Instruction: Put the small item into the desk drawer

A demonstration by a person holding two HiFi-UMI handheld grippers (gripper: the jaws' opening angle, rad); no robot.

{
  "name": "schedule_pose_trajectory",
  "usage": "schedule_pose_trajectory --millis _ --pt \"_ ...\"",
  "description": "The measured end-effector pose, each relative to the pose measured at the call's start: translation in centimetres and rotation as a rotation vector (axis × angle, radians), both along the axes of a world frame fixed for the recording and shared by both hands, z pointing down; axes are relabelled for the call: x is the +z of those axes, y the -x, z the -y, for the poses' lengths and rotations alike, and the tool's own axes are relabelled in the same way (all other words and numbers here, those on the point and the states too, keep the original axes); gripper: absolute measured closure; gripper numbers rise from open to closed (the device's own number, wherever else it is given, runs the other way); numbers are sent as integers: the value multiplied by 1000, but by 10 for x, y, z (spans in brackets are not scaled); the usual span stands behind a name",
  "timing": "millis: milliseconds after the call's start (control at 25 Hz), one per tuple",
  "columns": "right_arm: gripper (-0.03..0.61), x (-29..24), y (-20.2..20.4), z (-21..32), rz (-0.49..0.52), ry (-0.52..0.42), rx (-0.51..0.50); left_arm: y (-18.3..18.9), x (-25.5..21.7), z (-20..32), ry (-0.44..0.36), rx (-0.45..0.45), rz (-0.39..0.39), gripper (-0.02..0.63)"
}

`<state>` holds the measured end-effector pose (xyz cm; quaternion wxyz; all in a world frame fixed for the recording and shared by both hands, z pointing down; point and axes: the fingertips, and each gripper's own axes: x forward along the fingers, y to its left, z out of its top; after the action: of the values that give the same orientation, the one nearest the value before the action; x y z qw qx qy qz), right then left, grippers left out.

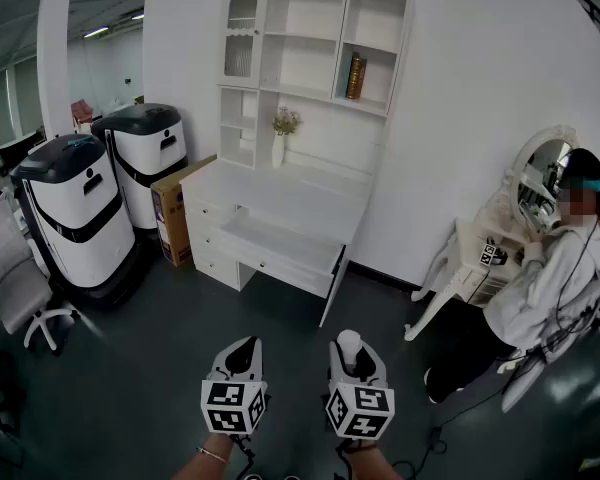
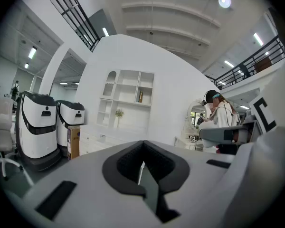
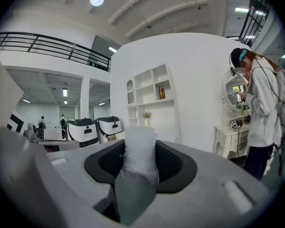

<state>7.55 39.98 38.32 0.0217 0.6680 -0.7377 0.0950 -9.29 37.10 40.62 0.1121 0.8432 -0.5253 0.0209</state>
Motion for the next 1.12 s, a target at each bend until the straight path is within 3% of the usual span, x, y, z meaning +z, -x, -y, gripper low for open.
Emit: schedule_pose_trajectory --millis 680,1120 --pt "393 16 51 -5 -15 48 20 55 15 -3 19 22 26 621" --pt "394 39 42 38 -5 90 42 63 37 42 61 9 25 621"
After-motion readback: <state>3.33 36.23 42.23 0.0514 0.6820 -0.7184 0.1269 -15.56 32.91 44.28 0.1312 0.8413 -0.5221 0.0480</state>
